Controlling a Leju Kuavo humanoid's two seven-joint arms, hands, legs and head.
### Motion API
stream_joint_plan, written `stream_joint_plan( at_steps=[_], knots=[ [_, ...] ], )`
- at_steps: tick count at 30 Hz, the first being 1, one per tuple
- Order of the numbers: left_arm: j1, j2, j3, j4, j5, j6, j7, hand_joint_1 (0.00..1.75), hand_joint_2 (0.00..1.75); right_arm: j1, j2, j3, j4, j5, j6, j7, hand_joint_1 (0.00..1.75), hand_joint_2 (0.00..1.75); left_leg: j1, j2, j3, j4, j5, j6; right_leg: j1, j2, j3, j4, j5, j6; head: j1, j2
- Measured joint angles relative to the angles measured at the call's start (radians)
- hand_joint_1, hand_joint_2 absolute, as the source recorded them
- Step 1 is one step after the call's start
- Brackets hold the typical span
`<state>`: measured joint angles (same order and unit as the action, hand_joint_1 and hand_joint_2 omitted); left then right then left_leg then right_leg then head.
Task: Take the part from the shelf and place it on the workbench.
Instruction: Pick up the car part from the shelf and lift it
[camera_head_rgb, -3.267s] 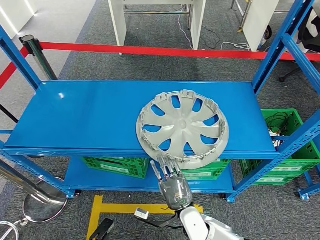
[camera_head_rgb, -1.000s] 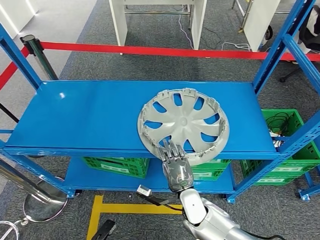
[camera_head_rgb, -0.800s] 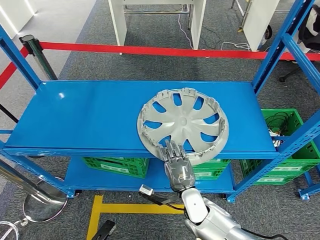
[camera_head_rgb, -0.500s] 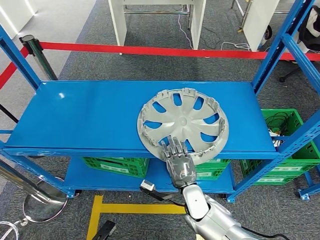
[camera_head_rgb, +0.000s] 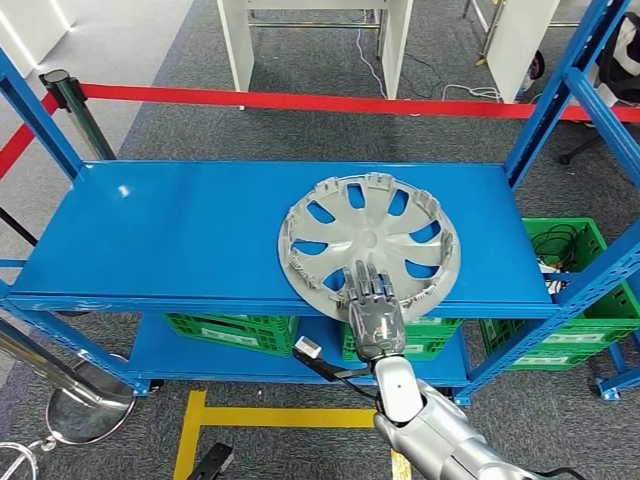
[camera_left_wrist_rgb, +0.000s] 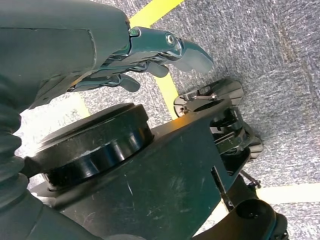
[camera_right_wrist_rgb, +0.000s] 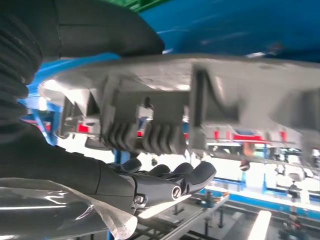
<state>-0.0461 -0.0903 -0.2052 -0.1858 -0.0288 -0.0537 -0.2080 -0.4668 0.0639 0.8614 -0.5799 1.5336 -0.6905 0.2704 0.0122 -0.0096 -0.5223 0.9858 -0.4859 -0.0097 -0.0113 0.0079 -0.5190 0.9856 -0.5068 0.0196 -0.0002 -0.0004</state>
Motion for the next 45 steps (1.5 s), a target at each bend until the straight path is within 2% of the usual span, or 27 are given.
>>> stream_joint_plan(
  at_steps=[6,7,10,11,18,27,37,42,45],
  knots=[
    [0.001,-0.001,0.000,0.000,-0.003,-0.003,0.004,0.00,1.75,-0.026,0.014,0.008,0.093,-0.020,-0.010,0.036,0.01,1.75,0.000,0.000,0.000,0.000,0.000,0.000,0.000,0.000,0.000,0.000,0.000,0.000,0.000,0.000],
    [0.001,-0.001,0.000,0.000,-0.003,-0.003,0.005,0.00,1.75,-0.032,0.016,0.010,0.107,-0.027,-0.012,0.037,0.07,1.75,0.000,0.000,0.000,0.000,0.000,0.000,0.000,0.000,0.000,0.000,0.000,0.000,0.000,0.000],
    [0.001,-0.001,0.000,0.000,-0.003,-0.003,0.006,0.00,1.75,-0.046,0.023,0.014,0.140,-0.033,-0.015,0.038,1.37,1.75,0.000,0.000,0.000,0.000,0.000,0.000,0.000,0.000,0.000,0.000,0.000,0.000,0.000,0.000],
    [0.001,-0.001,0.000,0.000,-0.003,-0.003,0.006,0.00,1.75,-0.050,0.026,0.015,0.151,-0.035,-0.015,0.038,1.75,1.75,0.000,0.000,0.000,0.000,0.000,0.000,0.000,0.000,0.000,0.000,0.000,0.000,0.000,0.000],
    [0.002,-0.001,0.000,0.000,0.003,-0.003,0.006,0.00,1.75,-0.068,0.039,0.015,0.180,-0.033,-0.015,0.002,1.75,1.75,0.000,0.000,0.001,0.000,0.001,0.000,0.000,0.000,0.001,0.000,0.001,0.000,0.000,0.000],
    [0.009,-0.001,0.000,0.000,0.010,-0.003,-0.006,0.00,1.75,0.003,0.038,-0.058,0.033,0.010,-0.015,-0.076,1.75,1.75,0.000,0.000,0.001,0.000,0.002,0.001,0.000,0.001,0.000,0.000,0.002,0.000,0.000,0.000],
    [0.017,-0.001,0.000,0.000,0.020,0.008,-0.030,0.00,1.75,0.116,0.020,-0.137,-0.254,0.029,-0.015,-0.141,1.75,1.75,0.000,0.000,-0.001,0.000,0.002,0.001,0.000,0.001,-0.001,0.000,0.002,0.000,0.000,0.000],
    [0.024,0.001,0.001,0.000,0.031,0.036,-0.122,0.00,1.75,0.171,-0.032,-0.113,-0.563,0.031,-0.014,-0.085,1.75,1.75,0.000,0.000,-0.003,0.000,0.002,0.001,0.000,0.000,-0.003,0.000,0.002,0.000,0.000,0.000],
    [0.024,0.003,0.002,0.000,0.035,0.034,-0.174,0.00,1.75,0.178,-0.071,-0.097,-0.738,0.031,-0.013,-0.117,1.75,1.75,0.000,0.000,-0.004,0.000,0.002,0.001,0.000,0.001,-0.004,0.000,0.002,0.000,0.000,0.000]
  ],
)
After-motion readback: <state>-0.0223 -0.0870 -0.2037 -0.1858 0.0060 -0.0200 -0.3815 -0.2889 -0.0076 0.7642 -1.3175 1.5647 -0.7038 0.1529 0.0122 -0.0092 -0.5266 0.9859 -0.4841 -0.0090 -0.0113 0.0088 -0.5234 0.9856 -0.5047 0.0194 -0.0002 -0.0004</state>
